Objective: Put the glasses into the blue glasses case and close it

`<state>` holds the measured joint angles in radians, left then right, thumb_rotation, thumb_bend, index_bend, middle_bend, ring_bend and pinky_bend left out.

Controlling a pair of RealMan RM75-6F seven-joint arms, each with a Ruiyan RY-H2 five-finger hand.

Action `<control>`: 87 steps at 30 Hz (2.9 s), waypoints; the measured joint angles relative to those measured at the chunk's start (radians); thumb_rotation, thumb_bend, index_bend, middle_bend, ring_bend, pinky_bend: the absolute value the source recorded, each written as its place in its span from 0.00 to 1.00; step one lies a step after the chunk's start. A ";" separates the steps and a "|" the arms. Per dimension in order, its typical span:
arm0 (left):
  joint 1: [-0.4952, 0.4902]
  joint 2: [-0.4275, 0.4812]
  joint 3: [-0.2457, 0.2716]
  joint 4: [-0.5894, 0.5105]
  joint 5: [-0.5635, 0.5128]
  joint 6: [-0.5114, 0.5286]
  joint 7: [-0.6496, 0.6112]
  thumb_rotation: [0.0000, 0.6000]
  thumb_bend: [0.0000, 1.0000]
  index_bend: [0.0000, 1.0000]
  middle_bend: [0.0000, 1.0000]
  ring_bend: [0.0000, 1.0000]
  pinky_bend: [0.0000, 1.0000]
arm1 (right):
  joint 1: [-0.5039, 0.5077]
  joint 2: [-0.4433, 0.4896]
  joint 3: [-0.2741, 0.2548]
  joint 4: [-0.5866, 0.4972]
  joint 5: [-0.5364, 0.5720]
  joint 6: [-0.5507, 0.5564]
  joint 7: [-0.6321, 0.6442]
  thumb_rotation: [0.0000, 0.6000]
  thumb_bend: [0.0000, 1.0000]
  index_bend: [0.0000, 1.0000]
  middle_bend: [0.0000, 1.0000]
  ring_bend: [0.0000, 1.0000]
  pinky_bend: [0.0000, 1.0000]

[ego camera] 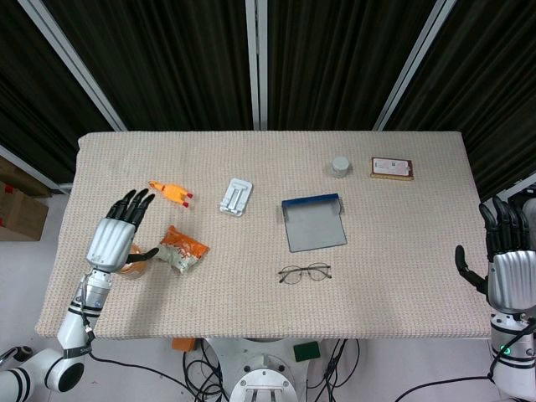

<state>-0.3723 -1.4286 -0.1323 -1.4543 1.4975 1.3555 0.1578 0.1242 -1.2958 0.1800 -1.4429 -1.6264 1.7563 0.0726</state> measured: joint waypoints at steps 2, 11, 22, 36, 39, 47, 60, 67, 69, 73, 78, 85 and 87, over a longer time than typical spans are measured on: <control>-0.001 0.003 -0.001 0.000 -0.002 -0.001 -0.002 0.89 0.05 0.03 0.04 0.03 0.19 | 0.000 0.008 -0.005 -0.005 0.000 -0.010 -0.007 1.00 0.46 0.00 0.00 0.00 0.00; -0.012 0.012 -0.003 0.003 -0.009 -0.013 -0.027 0.91 0.02 0.03 0.04 0.03 0.19 | 0.012 0.062 -0.074 -0.127 0.005 -0.165 -0.163 1.00 0.46 0.00 0.00 0.00 0.00; -0.021 0.010 0.000 0.014 -0.041 -0.046 -0.036 0.91 0.03 0.04 0.04 0.03 0.20 | 0.128 -0.003 -0.130 -0.282 0.045 -0.483 -0.493 1.00 0.45 0.00 0.00 0.00 0.00; -0.031 -0.004 0.011 0.053 -0.038 -0.056 -0.066 0.92 0.03 0.04 0.04 0.03 0.20 | 0.274 -0.242 -0.083 -0.312 0.252 -0.677 -0.724 1.00 0.46 0.17 0.00 0.00 0.00; -0.029 -0.006 0.012 0.061 -0.042 -0.054 -0.073 0.92 0.04 0.04 0.04 0.03 0.20 | 0.303 -0.282 -0.073 -0.286 0.275 -0.693 -0.745 1.00 0.47 0.23 0.00 0.00 0.00; -0.030 -0.006 0.014 0.079 -0.046 -0.058 -0.091 0.92 0.04 0.04 0.04 0.03 0.20 | 0.343 -0.336 -0.071 -0.244 0.345 -0.710 -0.812 1.00 0.47 0.28 0.00 0.00 0.00; -0.032 -0.006 0.022 0.103 -0.032 -0.053 -0.129 0.99 0.04 0.06 0.04 0.03 0.20 | 0.371 -0.434 -0.082 -0.151 0.389 -0.676 -0.831 1.00 0.47 0.41 0.01 0.00 0.00; -0.032 -0.006 0.025 0.107 -0.039 -0.060 -0.128 0.99 0.04 0.06 0.04 0.03 0.20 | 0.381 -0.461 -0.087 -0.121 0.399 -0.666 -0.830 1.00 0.47 0.44 0.02 0.00 0.00; -0.032 -0.007 0.026 0.108 -0.041 -0.062 -0.127 0.99 0.04 0.06 0.04 0.03 0.20 | 0.385 -0.470 -0.088 -0.112 0.402 -0.664 -0.830 1.00 0.47 0.45 0.02 0.00 0.00; -0.031 -0.005 0.024 0.107 -0.048 -0.064 -0.122 0.99 0.04 0.06 0.04 0.03 0.20 | 0.392 -0.485 -0.086 -0.098 0.414 -0.659 -0.836 1.00 0.47 0.47 0.03 0.00 0.00; -0.030 -0.004 0.025 0.109 -0.051 -0.065 -0.126 0.99 0.04 0.06 0.04 0.03 0.20 | 0.401 -0.500 -0.084 -0.084 0.424 -0.656 -0.841 1.00 0.47 0.51 0.03 0.00 0.00; -0.030 -0.007 0.027 0.117 -0.051 -0.068 -0.130 0.99 0.04 0.06 0.04 0.03 0.20 | 0.405 -0.514 -0.091 -0.065 0.432 -0.646 -0.846 1.00 0.48 0.54 0.03 0.00 0.00; -0.030 -0.008 0.027 0.118 -0.052 -0.068 -0.131 0.99 0.04 0.06 0.04 0.03 0.20 | 0.406 -0.516 -0.092 -0.063 0.433 -0.643 -0.846 1.00 0.48 0.55 0.03 0.00 0.00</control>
<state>-0.4021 -1.4365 -0.1051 -1.3358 1.4455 1.2872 0.0268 0.5298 -1.8118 0.0882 -1.5062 -1.1938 1.1137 -0.7736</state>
